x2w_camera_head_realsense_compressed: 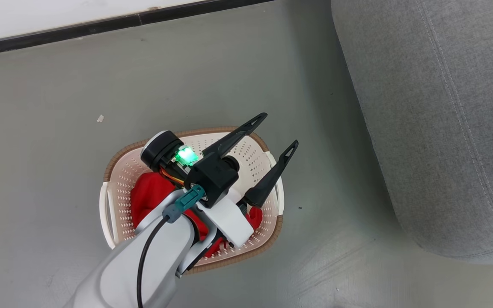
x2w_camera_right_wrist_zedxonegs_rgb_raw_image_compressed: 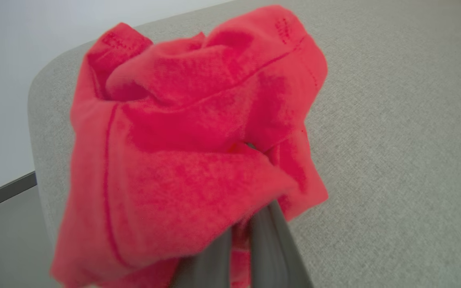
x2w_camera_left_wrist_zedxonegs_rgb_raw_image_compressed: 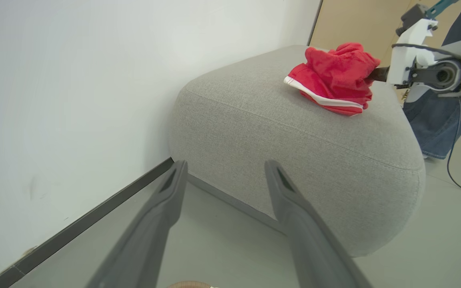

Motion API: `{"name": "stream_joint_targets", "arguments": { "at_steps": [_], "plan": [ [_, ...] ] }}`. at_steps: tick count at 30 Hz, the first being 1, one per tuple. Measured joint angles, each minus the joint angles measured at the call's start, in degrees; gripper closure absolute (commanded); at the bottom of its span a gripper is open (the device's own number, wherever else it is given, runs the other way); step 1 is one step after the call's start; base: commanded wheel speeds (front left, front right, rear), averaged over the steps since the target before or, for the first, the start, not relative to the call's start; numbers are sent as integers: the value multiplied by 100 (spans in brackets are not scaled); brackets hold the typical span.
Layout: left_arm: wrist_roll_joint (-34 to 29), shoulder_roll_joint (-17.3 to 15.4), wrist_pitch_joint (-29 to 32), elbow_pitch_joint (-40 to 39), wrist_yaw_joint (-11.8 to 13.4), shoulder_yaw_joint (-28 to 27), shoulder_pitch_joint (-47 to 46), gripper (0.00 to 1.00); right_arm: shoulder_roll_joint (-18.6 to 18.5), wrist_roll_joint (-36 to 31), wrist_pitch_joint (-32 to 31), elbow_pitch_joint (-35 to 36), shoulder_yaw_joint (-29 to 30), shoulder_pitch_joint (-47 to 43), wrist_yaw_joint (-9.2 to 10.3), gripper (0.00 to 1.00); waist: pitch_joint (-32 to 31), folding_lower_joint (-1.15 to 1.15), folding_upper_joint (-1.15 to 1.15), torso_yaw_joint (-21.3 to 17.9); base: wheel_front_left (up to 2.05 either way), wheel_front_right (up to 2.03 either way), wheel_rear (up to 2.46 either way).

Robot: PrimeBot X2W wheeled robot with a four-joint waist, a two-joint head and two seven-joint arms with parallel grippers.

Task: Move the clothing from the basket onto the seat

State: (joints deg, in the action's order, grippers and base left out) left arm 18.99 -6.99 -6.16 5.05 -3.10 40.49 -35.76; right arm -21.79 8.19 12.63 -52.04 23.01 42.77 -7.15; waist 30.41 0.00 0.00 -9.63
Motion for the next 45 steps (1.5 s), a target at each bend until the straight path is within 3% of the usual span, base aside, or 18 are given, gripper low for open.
{"name": "stream_joint_targets", "arguments": {
  "at_steps": [1,2,14,29,45],
  "plan": [
    [0,-1,0,11,0,0,0,0,30,-22,1,-3,-11,0,0,30,-5,0,0,-7,0,0,0],
    [0,-3,-1,20,0,0,0,0,47,-22,1,-9,-24,2,0,0,-9,0,0,-14,0,0,0],
    [3,-1,-100,130,-9,-4,-3,0,138,-8,109,111,-291,-85,0,0,-95,0,0,-152,0,0,0],
    [62,-30,-274,290,-14,-138,-3,0,385,369,154,756,-687,-1146,0,0,-337,0,0,-443,0,0,0],
    [249,-122,-536,510,96,-517,60,0,311,545,157,2351,-1057,-1583,0,0,-746,0,0,-772,0,0,0]
  ]
}}
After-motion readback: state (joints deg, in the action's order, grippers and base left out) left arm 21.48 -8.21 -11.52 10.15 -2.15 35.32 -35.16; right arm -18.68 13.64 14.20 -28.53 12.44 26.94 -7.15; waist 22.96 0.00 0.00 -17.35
